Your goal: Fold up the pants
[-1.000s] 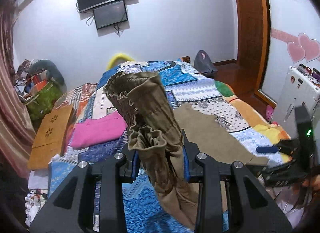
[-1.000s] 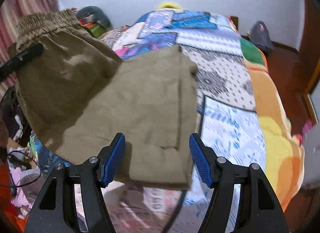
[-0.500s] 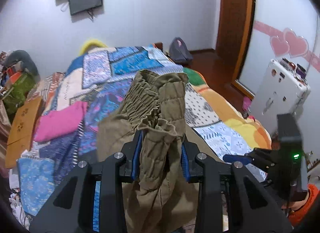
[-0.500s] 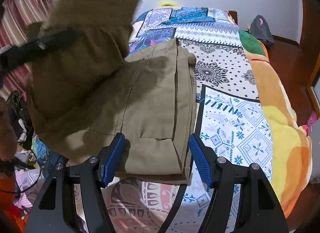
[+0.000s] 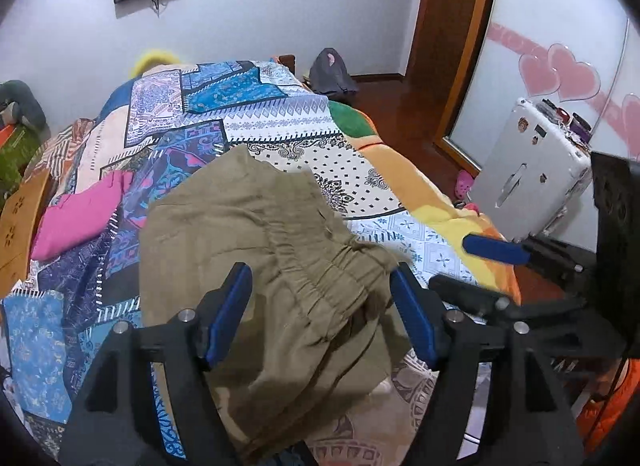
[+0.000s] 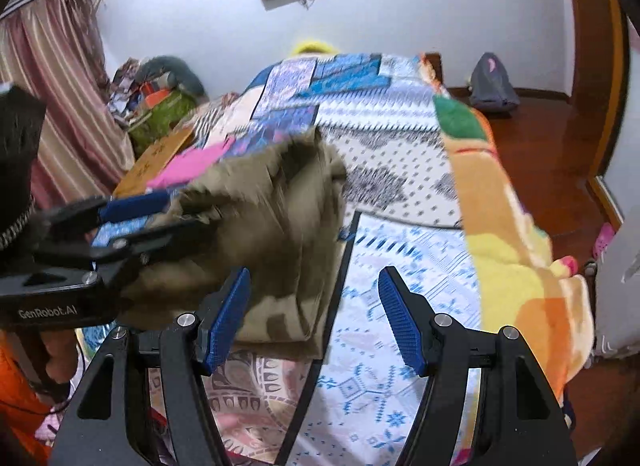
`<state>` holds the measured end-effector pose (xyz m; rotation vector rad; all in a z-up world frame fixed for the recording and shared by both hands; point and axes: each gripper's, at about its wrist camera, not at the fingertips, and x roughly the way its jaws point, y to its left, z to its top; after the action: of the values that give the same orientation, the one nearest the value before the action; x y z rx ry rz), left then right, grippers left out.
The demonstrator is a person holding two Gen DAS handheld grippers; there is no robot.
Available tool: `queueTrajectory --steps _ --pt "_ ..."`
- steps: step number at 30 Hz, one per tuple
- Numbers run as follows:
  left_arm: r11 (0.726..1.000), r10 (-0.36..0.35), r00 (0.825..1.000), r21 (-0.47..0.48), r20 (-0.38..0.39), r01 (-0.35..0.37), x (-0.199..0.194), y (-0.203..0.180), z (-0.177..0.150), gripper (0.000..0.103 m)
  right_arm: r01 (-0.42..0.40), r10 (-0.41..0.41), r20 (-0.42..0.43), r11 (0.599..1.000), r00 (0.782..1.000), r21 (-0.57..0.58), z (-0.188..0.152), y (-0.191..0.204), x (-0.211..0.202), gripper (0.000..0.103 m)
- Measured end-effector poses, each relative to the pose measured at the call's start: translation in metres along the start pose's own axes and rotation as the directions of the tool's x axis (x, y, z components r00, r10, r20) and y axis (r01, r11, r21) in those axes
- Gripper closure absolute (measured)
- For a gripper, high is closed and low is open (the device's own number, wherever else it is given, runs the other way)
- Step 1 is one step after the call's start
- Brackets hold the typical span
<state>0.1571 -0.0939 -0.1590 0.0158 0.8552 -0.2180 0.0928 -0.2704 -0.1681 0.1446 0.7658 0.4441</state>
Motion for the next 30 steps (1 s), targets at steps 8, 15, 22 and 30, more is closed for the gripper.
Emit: queueTrajectory --steps 8,15,22,30 --pt "0.989 0.082 0.992 -0.128 0.094 -0.070 -0.032 0.052 0.011 0.028 -0.016 0.021 0.079 0.998 0.997 -0.062 0.029 0.020 -0.010 0.040" --pt "0.972 0.155 0.988 -0.176 -0.019 -0.156 -0.013 0.102 -0.013 0.028 -0.081 0.087 0.040 0.988 0.995 -0.133 0.036 0.056 0.027 0.040" --pt "0.972 0.179 0.977 -0.132 -0.112 -0.193 0.016 0.111 -0.057 0.026 -0.054 0.043 -0.091 0.990 0.995 -0.130 0.009 0.058 0.076 0.040" --pt "0.969 0.223 0.972 -0.095 -0.067 -0.229 0.000 0.137 -0.039 0.023 -0.046 0.037 -0.103 0.995 0.994 -0.085 0.003 0.043 0.065 0.039"
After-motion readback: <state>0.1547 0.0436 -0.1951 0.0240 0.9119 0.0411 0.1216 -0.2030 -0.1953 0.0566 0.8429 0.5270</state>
